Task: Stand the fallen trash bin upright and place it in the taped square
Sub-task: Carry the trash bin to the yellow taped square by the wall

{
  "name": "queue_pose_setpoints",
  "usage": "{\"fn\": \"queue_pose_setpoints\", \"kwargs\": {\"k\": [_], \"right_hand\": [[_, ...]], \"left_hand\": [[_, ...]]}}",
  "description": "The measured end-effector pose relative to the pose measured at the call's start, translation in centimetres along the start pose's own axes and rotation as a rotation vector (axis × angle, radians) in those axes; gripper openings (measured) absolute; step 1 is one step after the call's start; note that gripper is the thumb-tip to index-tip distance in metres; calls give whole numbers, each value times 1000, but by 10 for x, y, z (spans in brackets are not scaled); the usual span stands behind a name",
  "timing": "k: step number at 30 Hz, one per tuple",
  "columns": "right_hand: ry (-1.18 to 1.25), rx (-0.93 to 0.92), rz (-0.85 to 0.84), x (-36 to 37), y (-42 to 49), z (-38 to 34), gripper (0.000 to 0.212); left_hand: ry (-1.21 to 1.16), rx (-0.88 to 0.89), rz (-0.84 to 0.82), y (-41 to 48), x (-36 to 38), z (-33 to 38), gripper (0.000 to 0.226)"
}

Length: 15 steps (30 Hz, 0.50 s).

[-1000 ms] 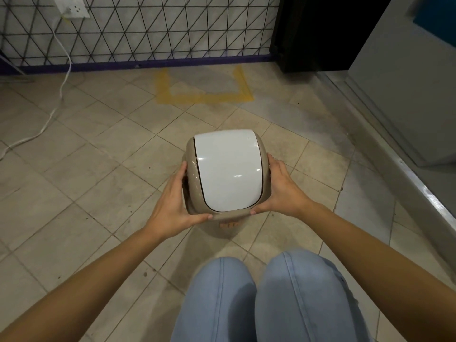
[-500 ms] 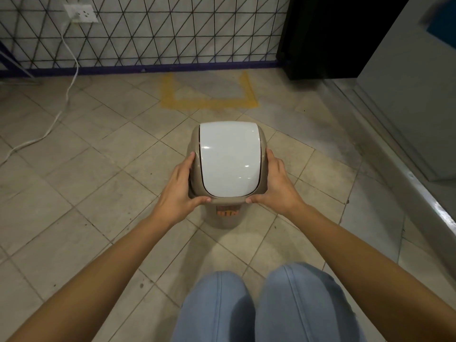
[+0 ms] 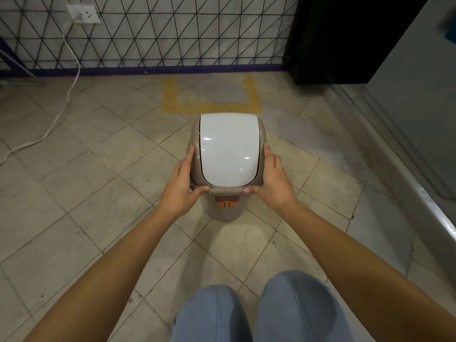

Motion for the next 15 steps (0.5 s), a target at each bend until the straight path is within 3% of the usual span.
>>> {"fn": "queue_pose_setpoints", "kwargs": {"k": [15], "right_hand": [[32,-41,-30,-12,60,10,121]], "left_hand": [[-34,-107,41,49,22,15,98]]}}
Point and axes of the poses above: each hand's wrist, its own y-axis towards the middle knuckle, its own x-axis out of the palm, z = x × y, the point moved 3 cm from there along y, towards the middle knuckle, and after that the axes turned 1 degree about z, right-handed, at the moved point
